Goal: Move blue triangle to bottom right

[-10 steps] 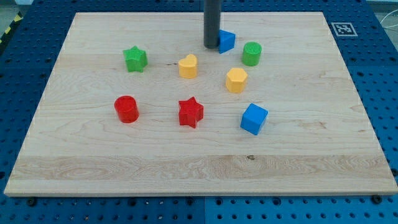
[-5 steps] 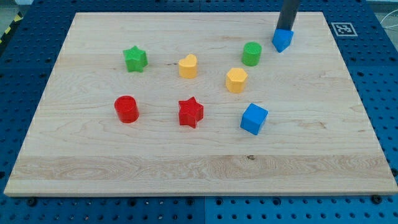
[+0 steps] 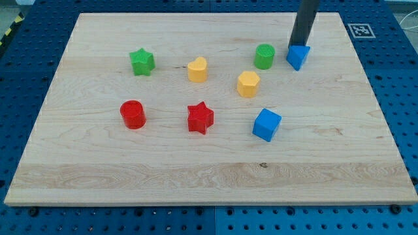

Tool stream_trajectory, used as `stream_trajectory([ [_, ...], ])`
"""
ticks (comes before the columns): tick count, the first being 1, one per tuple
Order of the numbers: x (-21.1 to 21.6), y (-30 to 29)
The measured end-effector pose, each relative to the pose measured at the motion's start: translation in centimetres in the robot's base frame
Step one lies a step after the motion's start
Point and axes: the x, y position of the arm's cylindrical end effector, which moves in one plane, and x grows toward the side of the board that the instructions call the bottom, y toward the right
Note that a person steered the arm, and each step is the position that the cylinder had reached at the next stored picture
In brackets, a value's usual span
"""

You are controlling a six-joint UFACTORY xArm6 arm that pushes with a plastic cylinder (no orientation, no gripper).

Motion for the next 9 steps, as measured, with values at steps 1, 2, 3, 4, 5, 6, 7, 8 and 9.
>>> stream_trajectory([
  [1,2.0,0.0],
  [2,4.4,0.0],
  [3,7.0,0.0],
  [4,9.7,0.0],
  [5,11.9,-0.3],
  [6,13.0,-1.8],
  [7,13.4,-3.1],
  [8,14.9,-3.0],
  [9,16.1,-2.1],
])
